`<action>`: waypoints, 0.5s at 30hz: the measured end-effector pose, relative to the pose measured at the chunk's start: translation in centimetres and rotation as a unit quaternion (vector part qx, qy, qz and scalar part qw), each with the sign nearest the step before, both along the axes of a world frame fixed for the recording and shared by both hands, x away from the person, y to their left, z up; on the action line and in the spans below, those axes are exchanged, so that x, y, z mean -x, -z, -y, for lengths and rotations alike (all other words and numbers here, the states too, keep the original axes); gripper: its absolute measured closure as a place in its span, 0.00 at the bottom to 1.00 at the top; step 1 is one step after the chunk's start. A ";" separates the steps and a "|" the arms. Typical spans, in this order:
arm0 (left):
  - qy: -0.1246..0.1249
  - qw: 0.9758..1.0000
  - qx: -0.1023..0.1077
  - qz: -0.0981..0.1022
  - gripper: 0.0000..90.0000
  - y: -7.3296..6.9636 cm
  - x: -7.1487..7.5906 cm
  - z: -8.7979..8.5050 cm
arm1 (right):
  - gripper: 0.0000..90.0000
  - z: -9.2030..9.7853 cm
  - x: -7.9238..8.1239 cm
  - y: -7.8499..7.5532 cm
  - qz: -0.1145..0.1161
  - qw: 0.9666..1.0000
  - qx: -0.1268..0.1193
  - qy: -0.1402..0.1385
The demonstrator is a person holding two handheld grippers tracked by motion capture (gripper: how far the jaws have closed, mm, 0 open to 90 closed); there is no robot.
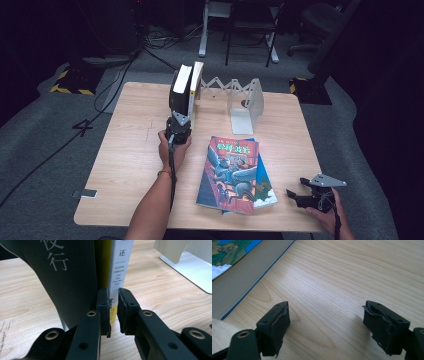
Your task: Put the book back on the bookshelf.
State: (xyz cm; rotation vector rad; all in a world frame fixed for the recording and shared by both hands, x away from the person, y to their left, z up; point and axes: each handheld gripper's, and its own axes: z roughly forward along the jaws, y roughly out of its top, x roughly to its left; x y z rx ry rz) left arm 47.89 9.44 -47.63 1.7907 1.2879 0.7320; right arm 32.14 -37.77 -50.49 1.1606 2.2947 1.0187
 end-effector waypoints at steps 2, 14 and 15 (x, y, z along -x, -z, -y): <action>0.006 1.000 -0.004 0.001 0.88 -0.1 0.2 -0.2 | 0.24 0.0 0.0 0.0 0.000 1.000 0.000 0.000; 0.077 0.996 -0.039 0.011 0.87 -0.1 3.2 -0.4 | 0.24 0.0 0.0 0.0 0.000 1.000 0.000 0.000; 0.085 0.995 -0.042 0.010 0.87 0.0 3.5 -0.5 | 0.24 0.0 0.0 0.0 0.000 1.000 0.000 0.000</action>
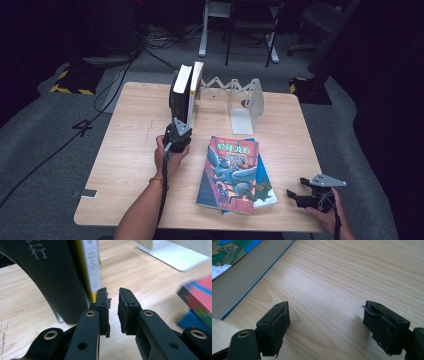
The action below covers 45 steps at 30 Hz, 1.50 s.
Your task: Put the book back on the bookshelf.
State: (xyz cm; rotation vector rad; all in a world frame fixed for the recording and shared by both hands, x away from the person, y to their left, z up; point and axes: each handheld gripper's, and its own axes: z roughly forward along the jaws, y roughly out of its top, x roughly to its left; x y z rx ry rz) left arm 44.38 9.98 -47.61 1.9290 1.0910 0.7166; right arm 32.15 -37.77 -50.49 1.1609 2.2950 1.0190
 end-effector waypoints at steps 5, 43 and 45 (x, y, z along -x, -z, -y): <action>0.023 1.000 -0.013 -0.007 0.86 0.3 1.3 -0.6 | 0.24 0.0 0.0 0.0 0.000 1.000 0.000 0.000; 0.254 0.961 -0.054 -0.094 0.66 1.7 11.5 -3.8 | 0.30 -0.9 0.8 -1.2 0.009 1.000 0.020 -0.009; 0.261 0.959 -0.052 -0.100 0.65 1.9 12.1 -4.0 | 0.31 -1.1 1.0 -1.8 0.014 1.000 0.014 -0.011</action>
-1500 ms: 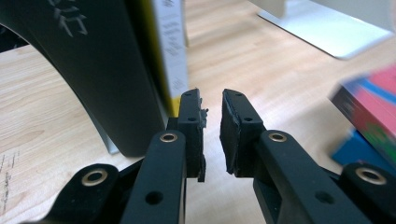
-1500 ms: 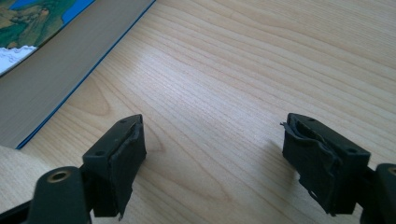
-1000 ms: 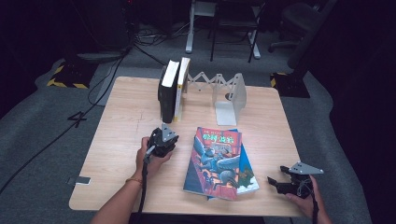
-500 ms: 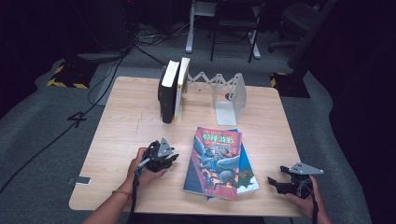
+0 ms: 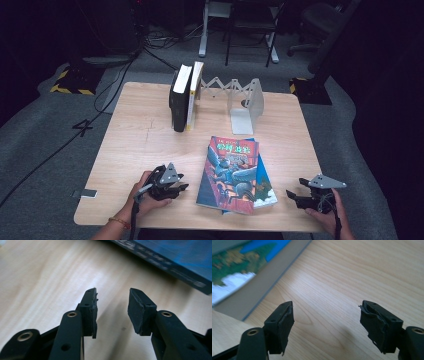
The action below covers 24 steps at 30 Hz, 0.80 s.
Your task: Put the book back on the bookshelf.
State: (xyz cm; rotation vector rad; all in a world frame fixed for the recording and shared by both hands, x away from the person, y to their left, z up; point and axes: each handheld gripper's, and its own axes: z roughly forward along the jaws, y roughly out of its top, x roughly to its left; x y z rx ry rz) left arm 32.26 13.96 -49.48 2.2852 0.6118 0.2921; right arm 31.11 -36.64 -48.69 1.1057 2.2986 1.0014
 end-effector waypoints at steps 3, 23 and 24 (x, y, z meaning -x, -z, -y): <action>0.012 1.000 -0.004 -0.003 0.63 0.1 0.8 -0.1 | 0.31 -0.5 0.4 -1.0 0.011 1.000 -0.008 -0.007; 0.042 0.999 0.007 -0.019 0.38 0.9 2.1 -0.1 | 0.32 -8.9 3.1 -3.7 0.005 0.990 0.040 -0.135; 0.038 0.999 0.005 -0.020 0.33 1.0 2.1 0.1 | 0.32 -9.3 3.1 -3.6 0.002 0.989 0.052 -0.136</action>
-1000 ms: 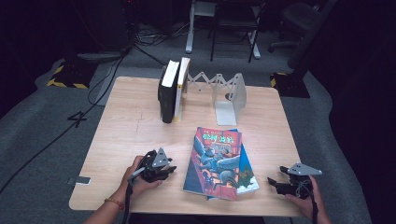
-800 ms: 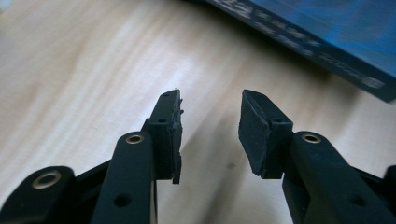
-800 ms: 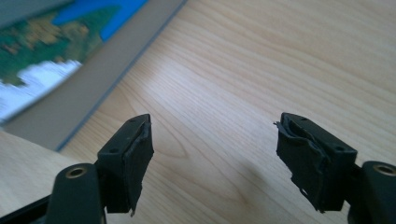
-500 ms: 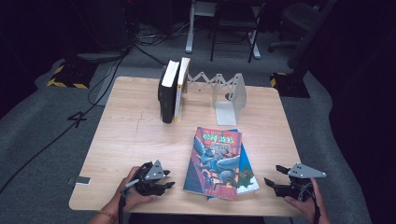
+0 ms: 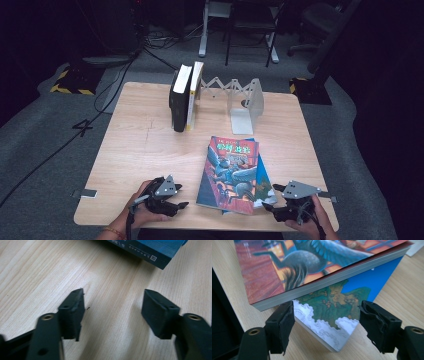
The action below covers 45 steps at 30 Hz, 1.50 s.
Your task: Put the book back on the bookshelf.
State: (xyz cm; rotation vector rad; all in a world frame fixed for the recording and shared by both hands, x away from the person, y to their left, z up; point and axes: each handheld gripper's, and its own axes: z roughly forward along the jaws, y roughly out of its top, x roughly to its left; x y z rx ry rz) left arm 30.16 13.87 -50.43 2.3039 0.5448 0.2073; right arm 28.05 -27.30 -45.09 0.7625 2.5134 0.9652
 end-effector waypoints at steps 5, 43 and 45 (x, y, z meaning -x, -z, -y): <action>0.001 1.000 -0.005 -0.003 0.23 0.1 -0.1 0.4 | 0.32 -1.3 -0.2 0.6 -0.012 0.999 0.029 -0.015; 0.014 1.000 -0.013 -0.011 0.18 -0.1 -0.7 0.8 | 0.31 -2.9 -0.7 0.9 -0.017 0.999 0.030 -0.042; 0.018 1.000 -0.007 -0.018 0.22 -0.2 -0.6 0.8 | 0.31 -2.9 -0.7 0.9 -0.016 0.999 0.029 -0.041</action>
